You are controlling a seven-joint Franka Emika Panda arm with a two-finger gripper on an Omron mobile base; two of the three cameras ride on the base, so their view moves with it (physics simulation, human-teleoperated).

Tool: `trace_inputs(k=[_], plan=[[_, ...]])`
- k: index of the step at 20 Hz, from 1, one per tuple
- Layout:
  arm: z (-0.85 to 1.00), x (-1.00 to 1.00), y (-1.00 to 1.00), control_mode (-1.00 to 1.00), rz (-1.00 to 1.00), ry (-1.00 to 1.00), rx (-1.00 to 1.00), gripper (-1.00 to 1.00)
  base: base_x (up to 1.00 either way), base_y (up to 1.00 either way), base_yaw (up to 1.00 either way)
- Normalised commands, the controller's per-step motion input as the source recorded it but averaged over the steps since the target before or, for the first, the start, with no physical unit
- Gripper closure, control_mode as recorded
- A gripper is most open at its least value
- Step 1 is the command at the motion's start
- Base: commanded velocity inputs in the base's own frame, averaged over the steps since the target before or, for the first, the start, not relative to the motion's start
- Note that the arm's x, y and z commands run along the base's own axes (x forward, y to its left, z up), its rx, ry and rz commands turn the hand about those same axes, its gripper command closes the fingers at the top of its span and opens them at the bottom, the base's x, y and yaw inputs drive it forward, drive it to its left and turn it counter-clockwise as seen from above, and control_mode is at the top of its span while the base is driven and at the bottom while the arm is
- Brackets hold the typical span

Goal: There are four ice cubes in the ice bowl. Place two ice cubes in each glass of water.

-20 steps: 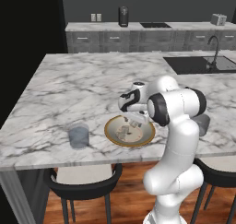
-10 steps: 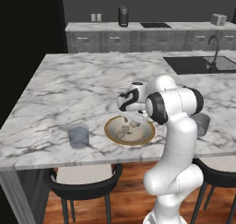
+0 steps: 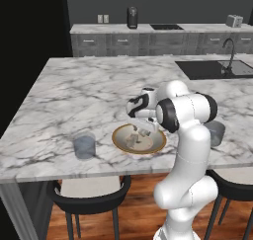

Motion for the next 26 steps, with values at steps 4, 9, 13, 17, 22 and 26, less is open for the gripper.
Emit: trace_inputs(k=[4,9,13,17,22,26], plan=[[-0.33,0.0,-0.29,-1.0,0.0,0.0,0.06,1.0,0.0,0.0,0.0],[-0.26,0.0,-0.23,-1.0,0.0,0.0,0.06,1.0,0.0,0.0,0.0],[-0.18,0.0,-0.11,-1.0,-0.01,-0.02,0.05,1.0,0.0,0.0,0.0],[-0.03,0.0,0.0,-1.0,-0.05,-0.06,0.05,1.0,0.0,0.0,0.0],[0.22,0.0,0.06,-1.0,-0.07,-0.02,0.0,1.0,0.0,0.0,0.0],[0.77,-0.06,0.12,-1.0,-0.08,0.01,0.0,1.0,0.0,0.0,0.0]])
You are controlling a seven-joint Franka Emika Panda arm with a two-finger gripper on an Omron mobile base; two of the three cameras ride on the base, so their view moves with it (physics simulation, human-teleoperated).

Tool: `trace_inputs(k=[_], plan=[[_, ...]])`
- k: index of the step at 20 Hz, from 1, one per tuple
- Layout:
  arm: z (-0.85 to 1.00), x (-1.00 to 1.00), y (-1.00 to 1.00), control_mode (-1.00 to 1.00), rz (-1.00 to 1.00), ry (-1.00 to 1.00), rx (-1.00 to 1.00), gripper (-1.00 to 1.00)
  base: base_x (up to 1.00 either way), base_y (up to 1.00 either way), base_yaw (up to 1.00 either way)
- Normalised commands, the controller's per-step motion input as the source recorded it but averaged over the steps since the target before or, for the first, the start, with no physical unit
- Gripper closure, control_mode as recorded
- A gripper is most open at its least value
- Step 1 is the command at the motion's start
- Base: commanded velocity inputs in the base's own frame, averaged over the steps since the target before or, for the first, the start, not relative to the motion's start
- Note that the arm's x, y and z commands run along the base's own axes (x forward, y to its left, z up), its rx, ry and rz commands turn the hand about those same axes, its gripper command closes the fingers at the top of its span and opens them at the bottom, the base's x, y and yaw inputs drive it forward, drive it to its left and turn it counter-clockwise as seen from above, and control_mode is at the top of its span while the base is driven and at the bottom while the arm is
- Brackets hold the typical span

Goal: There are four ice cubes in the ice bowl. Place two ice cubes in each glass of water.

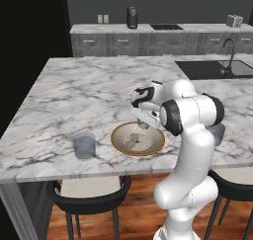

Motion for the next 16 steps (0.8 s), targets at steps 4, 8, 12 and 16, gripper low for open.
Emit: trace_inputs(k=[4,8,12,16], plan=[[0.41,-0.54,-0.42,-1.0,-0.02,0.13,-0.09,1.0,0.0,0.0,0.0],[0.02,-0.9,-0.99,-1.0,-0.15,0.06,-0.14,1.0,0.0,0.0,0.0],[0.33,-0.56,-1.0,-1.0,-0.3,-0.1,-0.01,1.0,0.0,0.0,0.0],[0.18,-0.49,-1.0,-1.0,-0.2,-0.16,-0.11,1.0,0.0,0.0,0.0]])
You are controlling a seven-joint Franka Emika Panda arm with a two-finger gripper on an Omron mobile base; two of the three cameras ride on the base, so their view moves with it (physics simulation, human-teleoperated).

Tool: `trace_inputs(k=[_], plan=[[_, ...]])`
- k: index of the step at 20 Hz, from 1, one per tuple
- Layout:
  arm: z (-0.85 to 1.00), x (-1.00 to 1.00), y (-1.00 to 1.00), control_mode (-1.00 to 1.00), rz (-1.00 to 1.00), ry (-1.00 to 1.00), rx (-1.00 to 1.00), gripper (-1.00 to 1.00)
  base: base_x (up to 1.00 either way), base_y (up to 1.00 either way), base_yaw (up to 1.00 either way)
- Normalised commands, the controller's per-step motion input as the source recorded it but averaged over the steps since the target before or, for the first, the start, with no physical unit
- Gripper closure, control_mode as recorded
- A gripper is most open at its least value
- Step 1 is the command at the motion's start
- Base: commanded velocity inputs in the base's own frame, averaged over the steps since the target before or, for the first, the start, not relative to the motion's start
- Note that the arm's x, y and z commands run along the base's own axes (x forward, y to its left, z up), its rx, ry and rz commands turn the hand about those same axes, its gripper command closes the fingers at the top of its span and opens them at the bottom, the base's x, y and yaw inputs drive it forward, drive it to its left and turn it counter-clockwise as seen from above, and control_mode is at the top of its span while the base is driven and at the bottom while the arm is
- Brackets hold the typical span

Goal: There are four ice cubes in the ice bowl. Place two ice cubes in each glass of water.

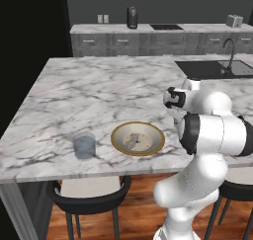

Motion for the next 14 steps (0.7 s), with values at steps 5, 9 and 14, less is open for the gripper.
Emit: trace_inputs(k=[5,9,14], plan=[[0.59,-0.11,-0.78,-1.0,-0.12,0.01,-0.27,1.0,0.0,0.0,0.0],[0.53,0.0,-0.8,-1.0,-0.1,0.1,-0.21,1.0,0.0,0.0,0.0],[0.11,0.0,-0.87,-1.0,-0.02,0.04,-0.04,1.0,0.0,0.0,0.0]])
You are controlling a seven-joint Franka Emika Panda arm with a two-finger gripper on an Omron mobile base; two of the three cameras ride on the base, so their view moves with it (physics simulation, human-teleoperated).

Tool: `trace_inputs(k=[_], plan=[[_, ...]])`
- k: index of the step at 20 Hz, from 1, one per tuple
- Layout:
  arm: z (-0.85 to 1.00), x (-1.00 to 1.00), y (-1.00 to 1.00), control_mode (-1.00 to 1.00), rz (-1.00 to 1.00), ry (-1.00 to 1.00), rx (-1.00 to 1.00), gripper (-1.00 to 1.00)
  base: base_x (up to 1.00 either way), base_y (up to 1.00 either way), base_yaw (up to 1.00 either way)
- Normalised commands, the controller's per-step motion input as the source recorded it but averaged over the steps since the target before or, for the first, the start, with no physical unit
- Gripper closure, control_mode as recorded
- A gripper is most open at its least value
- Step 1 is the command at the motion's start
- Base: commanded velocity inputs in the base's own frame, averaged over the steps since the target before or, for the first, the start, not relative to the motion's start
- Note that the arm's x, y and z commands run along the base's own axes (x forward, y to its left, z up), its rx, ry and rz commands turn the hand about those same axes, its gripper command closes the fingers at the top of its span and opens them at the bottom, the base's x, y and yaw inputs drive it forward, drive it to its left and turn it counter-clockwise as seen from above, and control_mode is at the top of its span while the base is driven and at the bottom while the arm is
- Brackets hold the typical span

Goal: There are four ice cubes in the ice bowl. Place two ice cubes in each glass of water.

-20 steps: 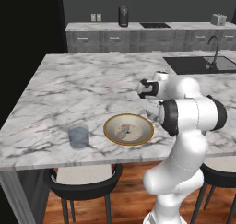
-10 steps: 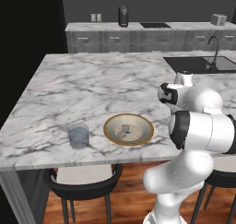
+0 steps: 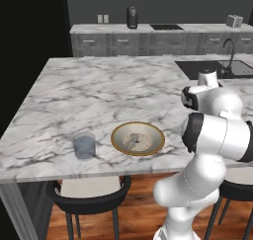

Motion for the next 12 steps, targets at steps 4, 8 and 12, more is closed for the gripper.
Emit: trace_inputs(k=[4,8,12], plan=[[0.0,-0.02,-0.73,-1.0,0.01,0.01,0.02,1.0,0.0,0.0,0.0],[-0.01,0.0,-0.26,-1.0,0.0,0.0,0.04,1.0,0.0,0.0,0.0],[0.0,0.02,0.0,-1.0,0.12,0.02,0.08,1.0,0.0,0.0,0.0]])
